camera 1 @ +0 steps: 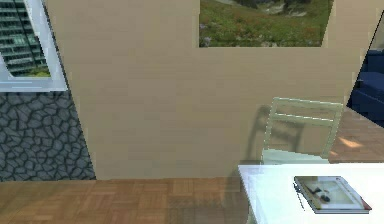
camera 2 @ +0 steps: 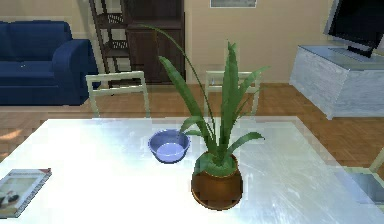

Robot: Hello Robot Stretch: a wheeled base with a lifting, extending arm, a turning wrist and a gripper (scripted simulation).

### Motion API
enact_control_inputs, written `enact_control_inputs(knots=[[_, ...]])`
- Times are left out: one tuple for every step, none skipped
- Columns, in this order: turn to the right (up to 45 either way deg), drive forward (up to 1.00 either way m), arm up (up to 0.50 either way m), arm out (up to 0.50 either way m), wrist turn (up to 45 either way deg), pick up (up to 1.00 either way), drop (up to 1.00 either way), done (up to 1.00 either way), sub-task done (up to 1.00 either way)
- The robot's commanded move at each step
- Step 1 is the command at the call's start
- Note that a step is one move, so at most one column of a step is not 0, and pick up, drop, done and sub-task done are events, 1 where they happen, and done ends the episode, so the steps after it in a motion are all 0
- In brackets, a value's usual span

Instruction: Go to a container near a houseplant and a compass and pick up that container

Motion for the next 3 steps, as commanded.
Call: enact_control_inputs(knots=[[0.0,0.0,0.5,0.0,0.0,0.0,0.0,0.0,0.0],[0.0,0.0,0.34,0.0,0.0,0.0,0.0,0.0,0.0],[0.0,0.0,0.0,0.46,0.0,0.0,0.0,0.0,0.0]])
